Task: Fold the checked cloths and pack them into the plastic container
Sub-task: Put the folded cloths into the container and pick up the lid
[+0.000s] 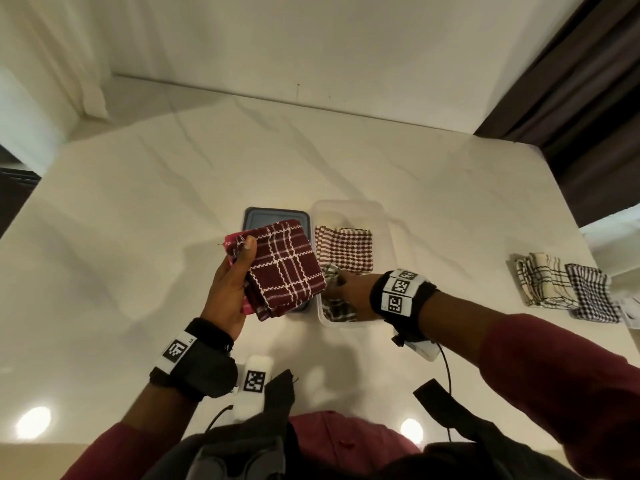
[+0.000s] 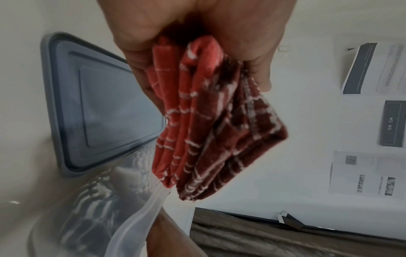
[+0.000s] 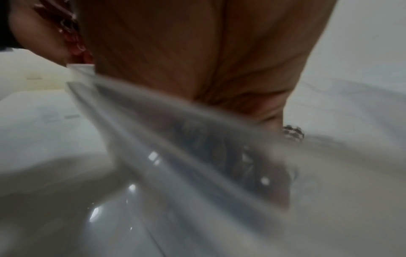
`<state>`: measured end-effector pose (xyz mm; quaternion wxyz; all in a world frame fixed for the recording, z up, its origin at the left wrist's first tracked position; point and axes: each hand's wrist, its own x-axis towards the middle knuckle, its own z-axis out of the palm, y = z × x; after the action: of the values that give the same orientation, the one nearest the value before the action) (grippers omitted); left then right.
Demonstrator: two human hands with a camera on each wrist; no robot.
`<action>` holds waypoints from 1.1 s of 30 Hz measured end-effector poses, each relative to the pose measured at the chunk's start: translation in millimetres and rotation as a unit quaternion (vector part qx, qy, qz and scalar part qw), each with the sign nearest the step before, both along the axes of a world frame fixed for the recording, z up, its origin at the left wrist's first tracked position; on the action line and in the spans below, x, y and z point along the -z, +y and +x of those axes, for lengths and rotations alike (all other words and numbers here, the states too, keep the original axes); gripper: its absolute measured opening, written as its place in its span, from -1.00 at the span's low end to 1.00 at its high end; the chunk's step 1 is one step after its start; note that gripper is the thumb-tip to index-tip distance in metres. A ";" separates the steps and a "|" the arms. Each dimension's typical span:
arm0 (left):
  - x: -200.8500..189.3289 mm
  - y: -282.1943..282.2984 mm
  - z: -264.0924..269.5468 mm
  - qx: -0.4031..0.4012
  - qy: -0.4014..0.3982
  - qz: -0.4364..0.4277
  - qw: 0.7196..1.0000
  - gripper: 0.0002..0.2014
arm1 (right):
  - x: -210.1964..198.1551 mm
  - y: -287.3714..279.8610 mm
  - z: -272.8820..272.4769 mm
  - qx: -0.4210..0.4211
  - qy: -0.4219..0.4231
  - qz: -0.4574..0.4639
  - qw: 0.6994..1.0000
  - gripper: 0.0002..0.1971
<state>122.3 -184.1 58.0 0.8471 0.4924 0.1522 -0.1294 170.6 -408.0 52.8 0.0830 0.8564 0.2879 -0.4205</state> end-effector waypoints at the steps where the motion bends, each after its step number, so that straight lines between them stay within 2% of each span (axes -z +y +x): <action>1: -0.6 0.3 0.6 -0.001 0.000 -0.003 1.000 -0.15 | -5.7 1.2 -0.3 -0.002 0.006 -0.017 1.000 -0.41; 3: -2.9 0.5 1.9 -0.001 -0.001 -0.006 1.000 -0.16 | -13.9 0.8 -1.3 -0.003 0.034 0.011 0.999 -0.49; 5: -4.7 0.1 3.9 -0.003 -0.006 0.000 1.000 -0.16 | -24.9 -2.3 0.6 0.055 0.053 0.068 0.995 -0.61; 7: -7.7 -0.7 6.9 -0.013 -0.014 0.006 1.000 -0.18 | -38.4 -7.1 9.0 0.132 -0.060 0.142 0.979 -0.73; 8: -9.9 -1.3 8.7 -0.018 -0.020 0.005 1.000 -0.20 | -44.7 -10.2 13.3 0.181 -0.129 0.205 0.953 -0.80; 10: -14.2 -5.3 12.0 -0.023 -0.034 -0.002 0.999 -0.27 | -56.6 -9.7 16.4 0.280 -0.206 0.373 0.861 -0.91; 11: -16.7 -8.3 14.0 -0.022 -0.042 -0.004 0.999 -0.32 | -63.0 -6.4 16.3 0.312 -0.199 0.424 0.826 -0.88; 12: -19.1 -11.2 15.1 -0.020 -0.051 -0.006 0.998 -0.36 | -66.4 -1.3 16.5 0.336 -0.163 0.446 0.814 -0.76; 14: -24.2 -17.8 17.2 -0.017 -0.069 0.003 0.997 -0.41 | -67.3 8.7 16.1 0.363 -0.087 0.455 0.809 -0.51; 16: -27.2 -23.6 18.1 -0.013 -0.080 0.017 0.997 -0.32 | -60.4 12.7 17.6 0.393 -0.078 0.465 0.790 -0.42; 17: -27.8 -25.6 17.9 -0.014 -0.080 0.021 0.996 -0.27 | -57.3 12.4 19.2 0.409 -0.077 0.471 0.778 -0.42; 20: -23.4 -27.5 17.6 -0.019 -0.079 0.044 0.996 -0.12 | -56.0 9.9 20.6 0.430 -0.019 0.514 0.742 -0.63; 23: -16.2 -27.6 17.9 -0.015 -0.077 0.055 0.995 0.01 | -60.6 2.5 24.6 0.443 0.014 0.555 0.704 -0.76; 25: -12.4 -28.6 18.8 -0.015 -0.070 0.048 0.996 0.07 | -63.7 -4.1 31.4 0.446 0.030 0.564 0.695 -0.84; 28: -11.5 -32.5 20.0 -0.014 -0.072 0.037 0.997 0.08 | -68.8 -9.5 35.4 0.439 0.041 0.556 0.705 -0.87; 33: -16.0 -39.8 17.7 -0.005 -0.078 0.037 0.996 0.03 | -66.3 -4.9 29.6 0.407 0.078 0.549 0.726 -0.59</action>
<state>140.0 -223.9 73.9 0.8380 0.5315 0.0931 -0.0810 200.2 -412.9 119.0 -0.6033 0.7517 0.0979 -0.2478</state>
